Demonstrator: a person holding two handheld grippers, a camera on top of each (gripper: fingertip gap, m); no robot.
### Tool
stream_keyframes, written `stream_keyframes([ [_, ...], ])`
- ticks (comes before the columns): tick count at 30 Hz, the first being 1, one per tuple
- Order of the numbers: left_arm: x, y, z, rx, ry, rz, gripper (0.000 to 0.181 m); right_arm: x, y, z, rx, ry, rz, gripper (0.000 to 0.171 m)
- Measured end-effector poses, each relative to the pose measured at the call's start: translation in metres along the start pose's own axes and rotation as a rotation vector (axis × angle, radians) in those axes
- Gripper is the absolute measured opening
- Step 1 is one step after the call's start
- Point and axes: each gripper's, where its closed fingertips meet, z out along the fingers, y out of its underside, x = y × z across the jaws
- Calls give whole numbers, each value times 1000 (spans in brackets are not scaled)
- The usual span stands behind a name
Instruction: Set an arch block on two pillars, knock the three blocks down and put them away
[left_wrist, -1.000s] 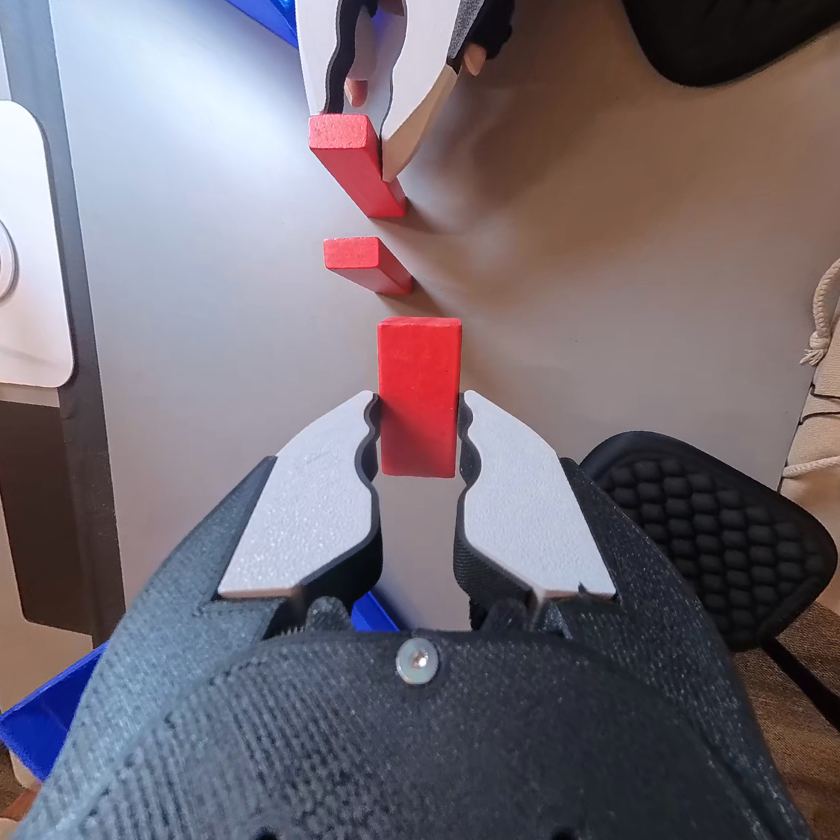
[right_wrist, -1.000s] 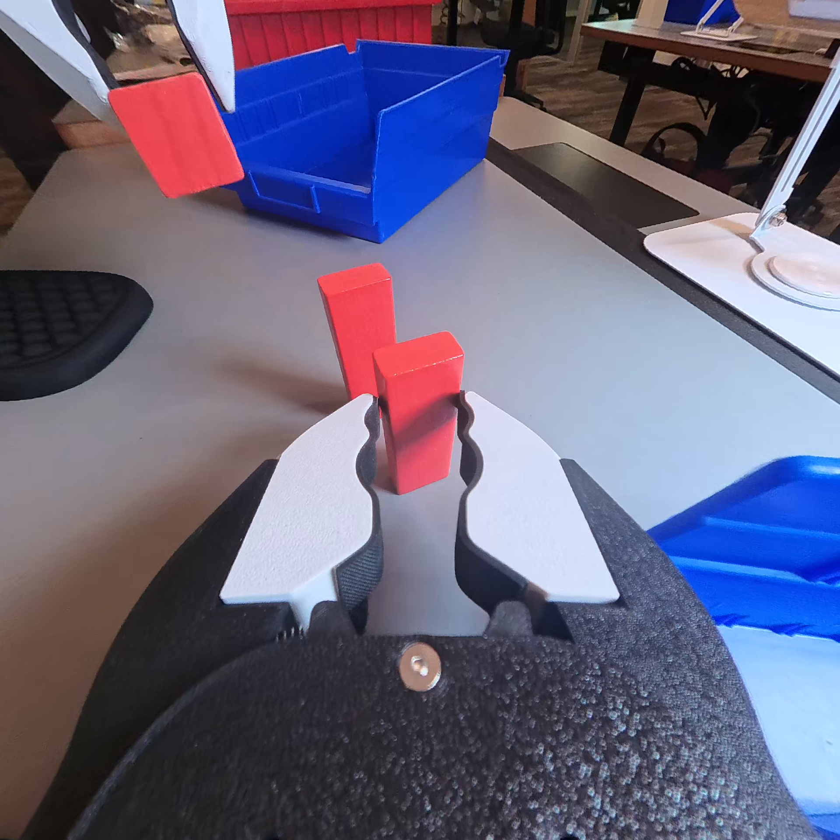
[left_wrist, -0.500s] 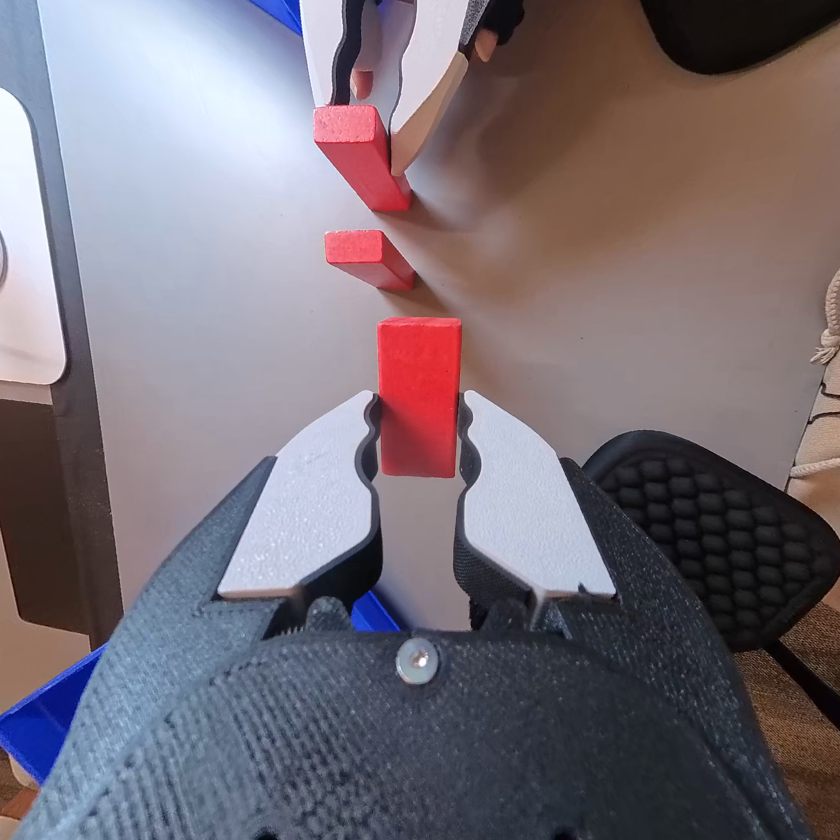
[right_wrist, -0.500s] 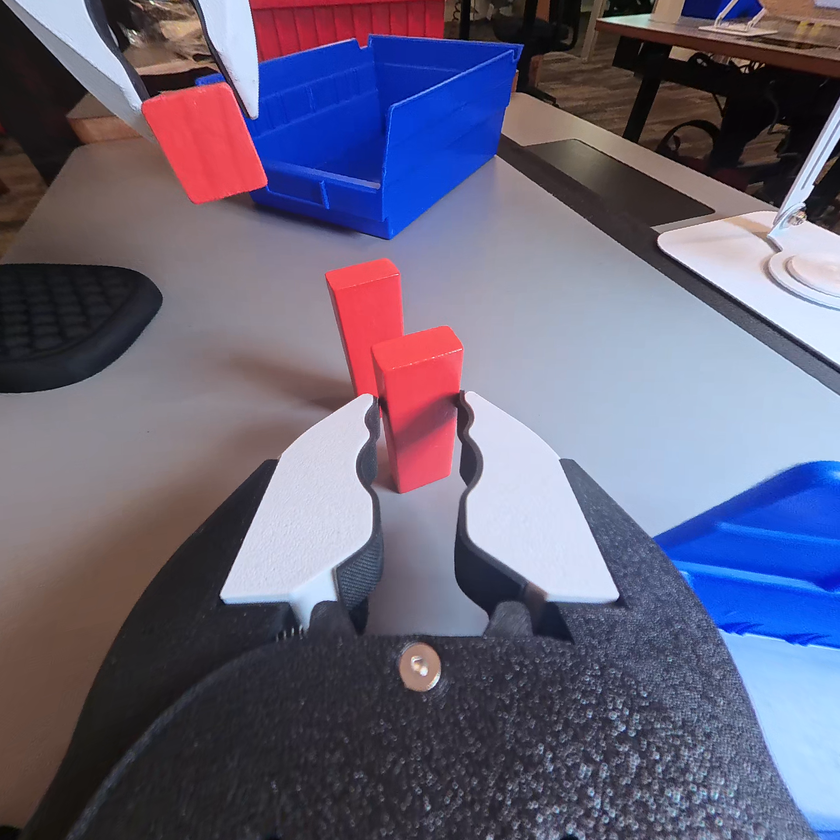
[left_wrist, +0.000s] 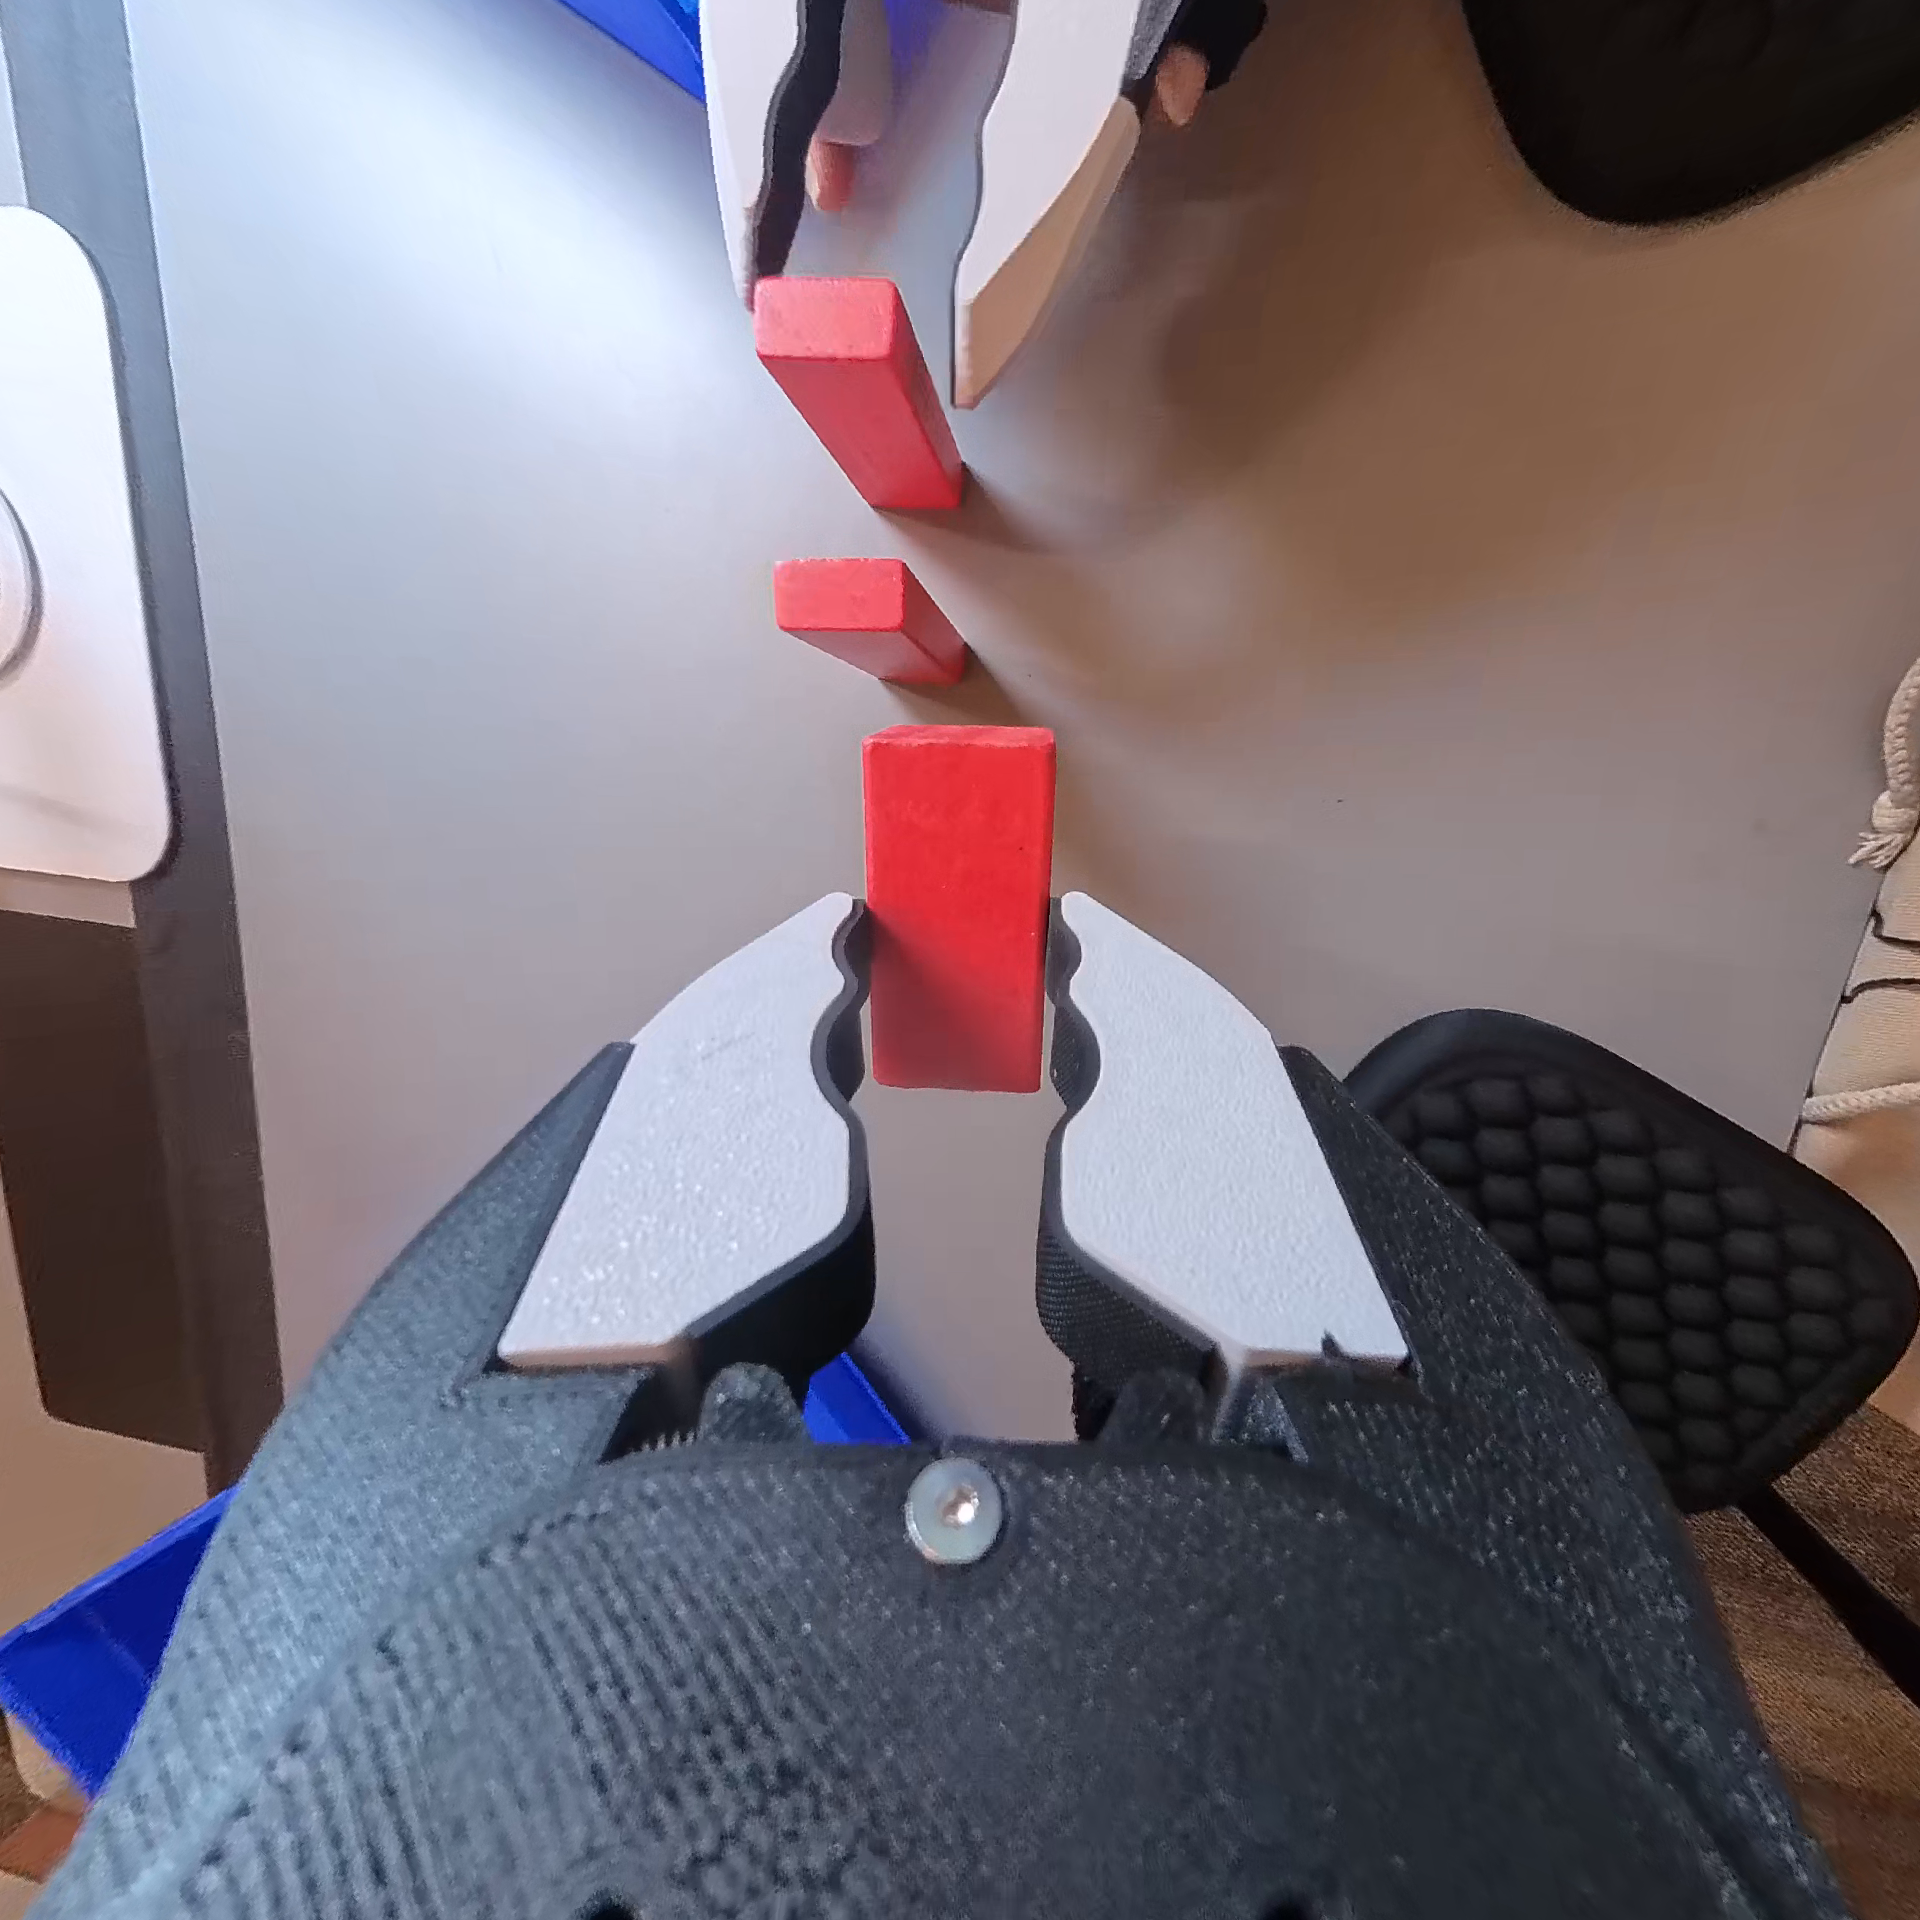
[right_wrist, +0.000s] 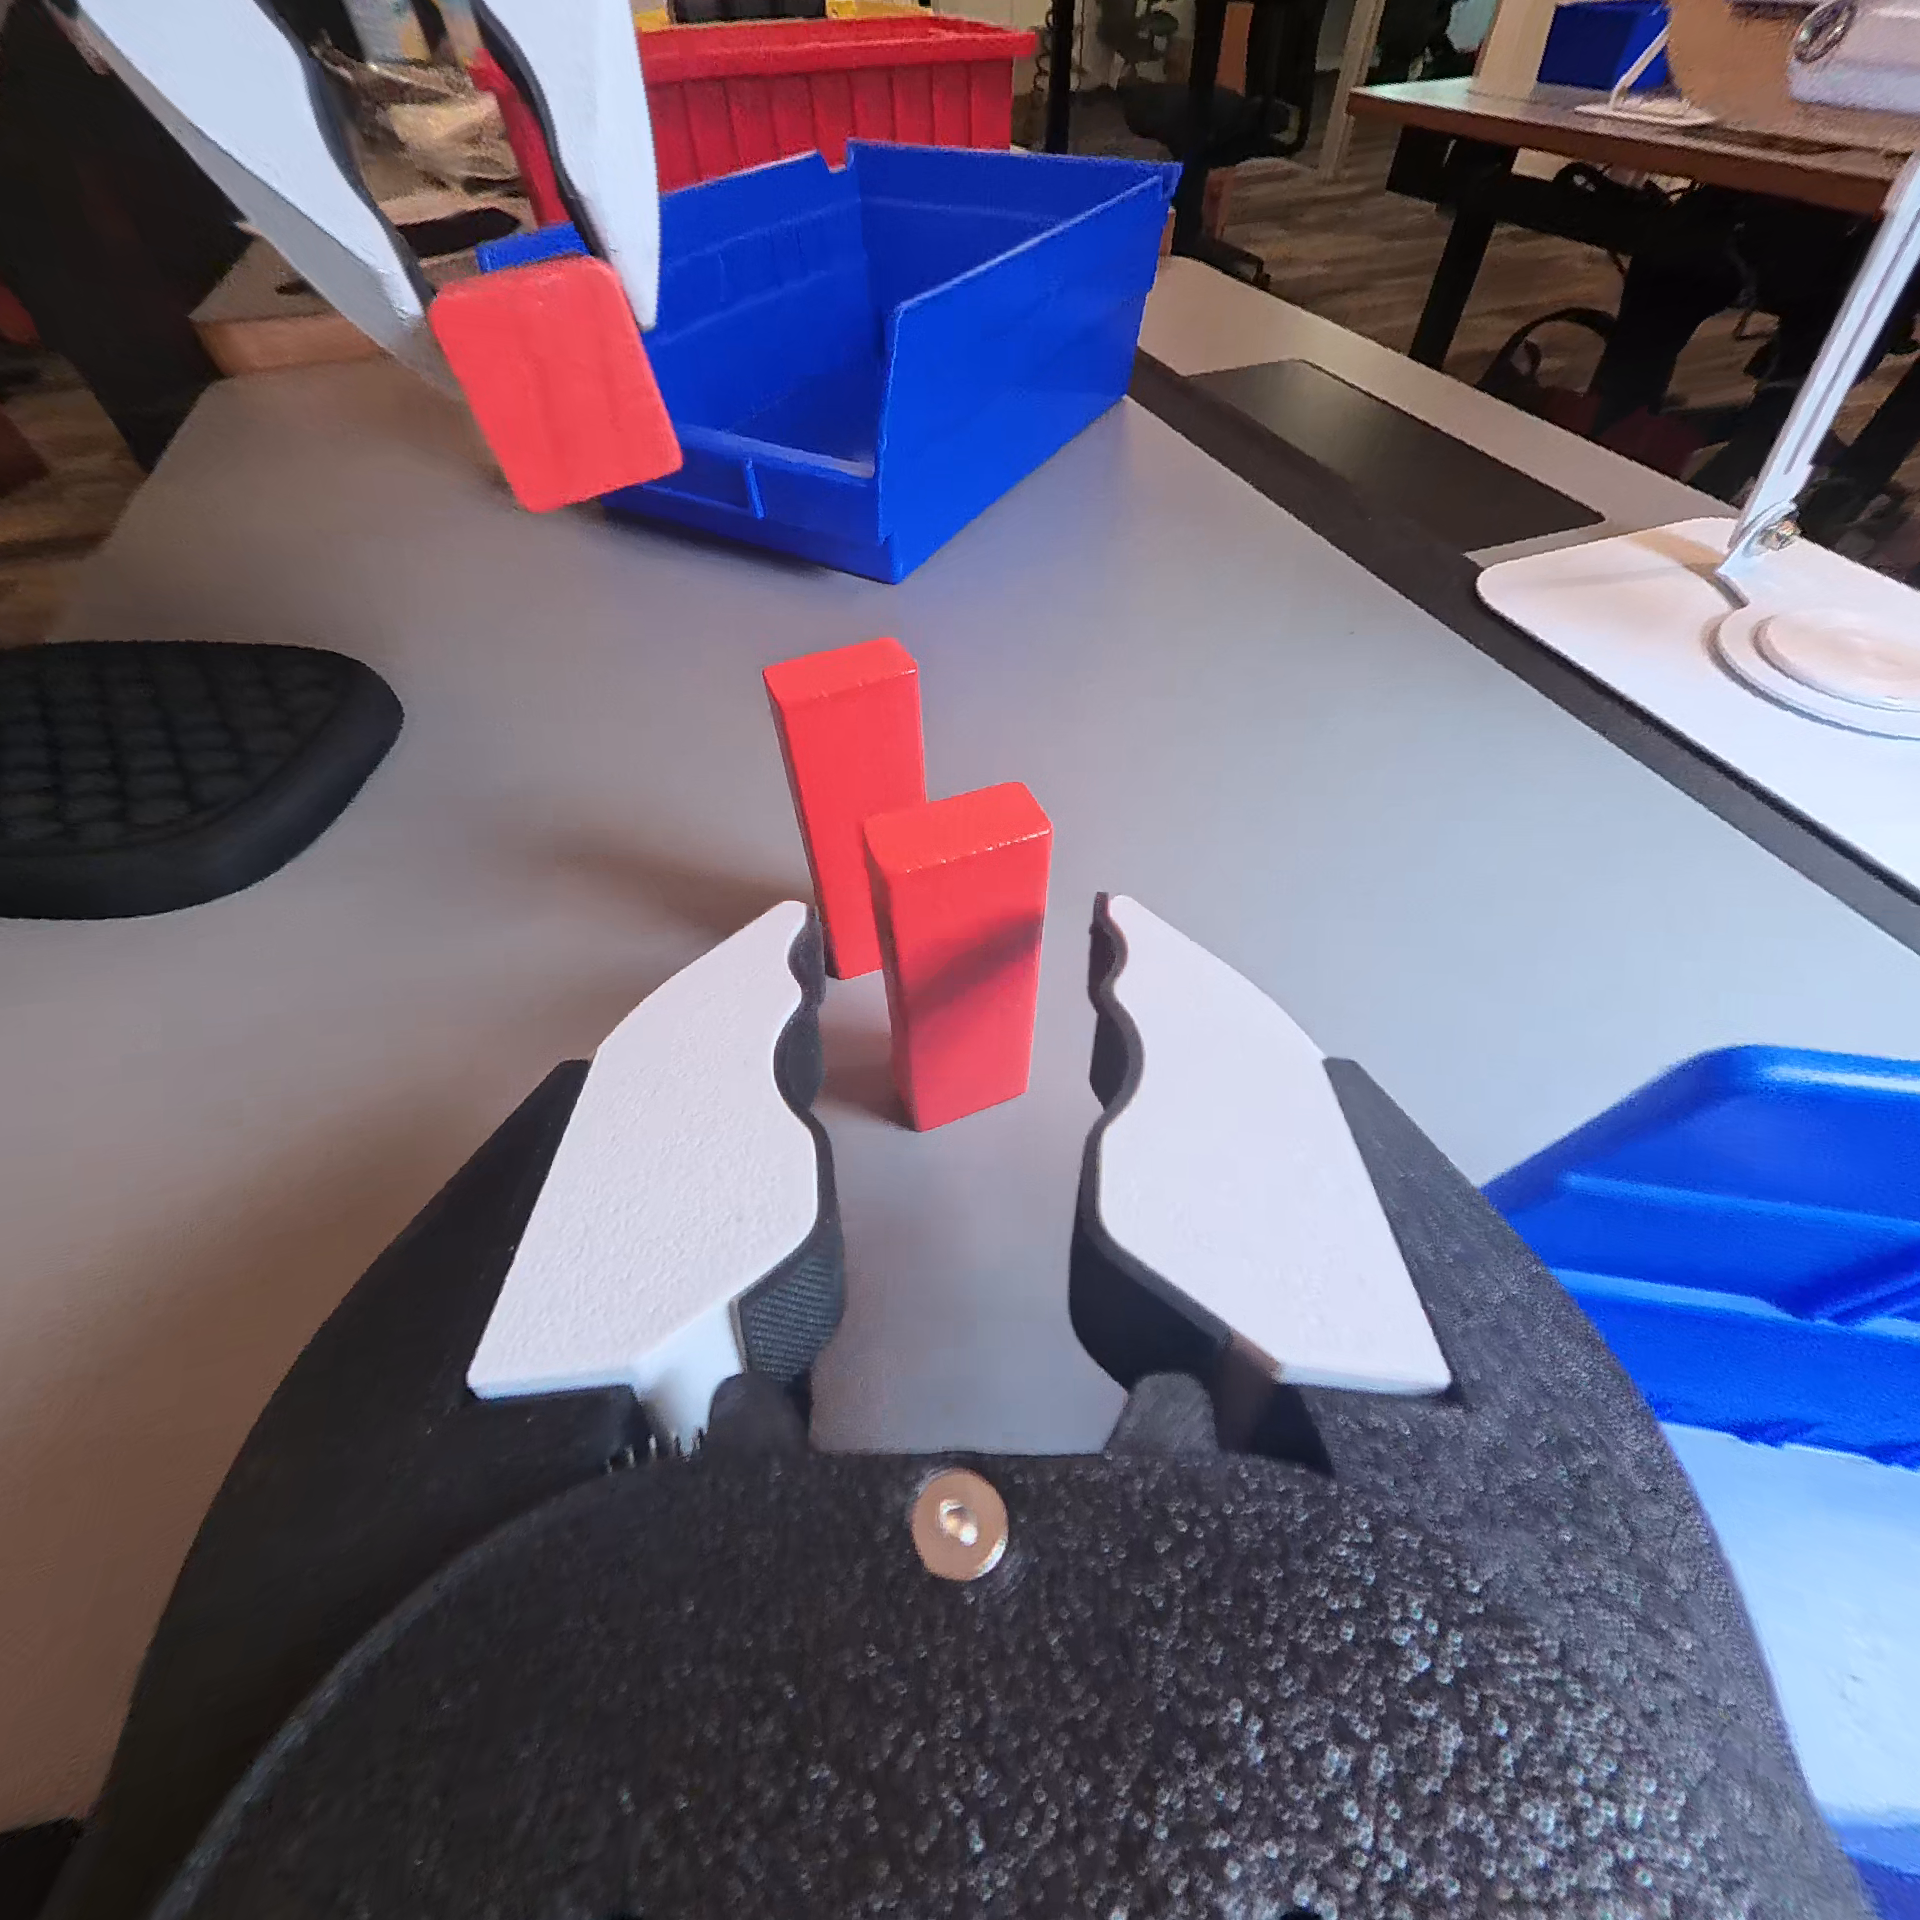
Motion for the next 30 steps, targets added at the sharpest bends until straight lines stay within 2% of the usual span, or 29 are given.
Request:
stream_keyframes([
  [6,-14,-27,0,9,-18,24,33,0,-4,-12,-13,31,-14,49],
  [12,-26,-49,5,10,-26,51,33,-4,13,5,-63,-25,-19,45],
  [19,-30,-46,8,-23,-26,51,33,-2,16,14,-71,-60,-22,41],
  [22,-30,-42,9,-32,-24,52,33,-2,17,15,-81,-69,-23,34],
  [30,-29,-39,9,-43,-26,50,33,-2,17,17,-77,-91,-35,33],
])
